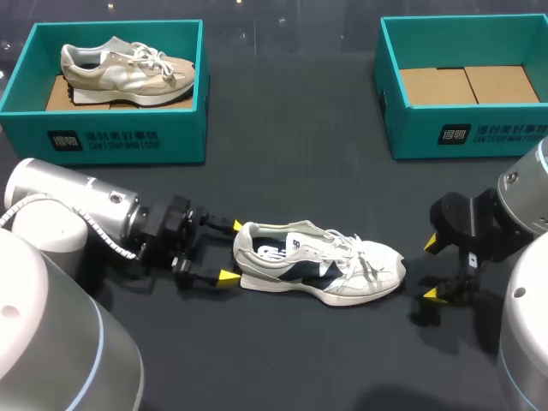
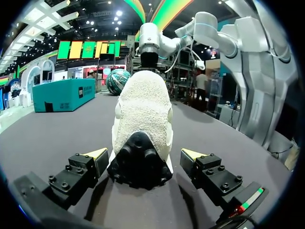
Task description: Take the shoe out of the shoebox, open the shoe tongue, remove and reinsert the insole, then place the shoe into the shoebox
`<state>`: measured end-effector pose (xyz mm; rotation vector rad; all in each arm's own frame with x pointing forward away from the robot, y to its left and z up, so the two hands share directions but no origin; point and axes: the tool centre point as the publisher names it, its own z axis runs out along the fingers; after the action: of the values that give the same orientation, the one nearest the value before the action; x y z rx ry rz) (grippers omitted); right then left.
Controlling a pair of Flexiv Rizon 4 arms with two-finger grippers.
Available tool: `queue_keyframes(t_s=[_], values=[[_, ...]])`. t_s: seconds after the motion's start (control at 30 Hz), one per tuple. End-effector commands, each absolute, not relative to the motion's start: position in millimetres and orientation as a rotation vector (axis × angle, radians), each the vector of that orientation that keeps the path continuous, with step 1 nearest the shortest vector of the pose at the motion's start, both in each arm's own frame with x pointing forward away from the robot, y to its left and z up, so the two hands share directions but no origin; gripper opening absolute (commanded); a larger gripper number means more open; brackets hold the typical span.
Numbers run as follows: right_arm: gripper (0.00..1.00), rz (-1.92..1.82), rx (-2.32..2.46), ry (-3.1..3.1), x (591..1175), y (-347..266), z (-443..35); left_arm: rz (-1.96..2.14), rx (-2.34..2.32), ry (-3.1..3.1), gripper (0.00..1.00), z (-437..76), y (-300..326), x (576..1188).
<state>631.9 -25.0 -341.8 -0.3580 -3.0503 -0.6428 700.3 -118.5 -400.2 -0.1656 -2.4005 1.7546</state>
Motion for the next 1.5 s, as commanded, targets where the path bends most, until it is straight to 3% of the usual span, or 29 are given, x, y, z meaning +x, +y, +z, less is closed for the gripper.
queue_keyframes(t_s=[0.03, 1.5], values=[[1.0, -0.642, -0.359, -3.053, 630.0, -25.2, -341.1, 1.757, -0.162, -2.409, 1.0, -404.4, -126.9, 700.7], [1.0, -0.642, -0.359, -3.053, 630.0, -25.2, -341.1, 1.778, -0.246, -2.313, 1.0, -410.8, -176.2, 699.8]])
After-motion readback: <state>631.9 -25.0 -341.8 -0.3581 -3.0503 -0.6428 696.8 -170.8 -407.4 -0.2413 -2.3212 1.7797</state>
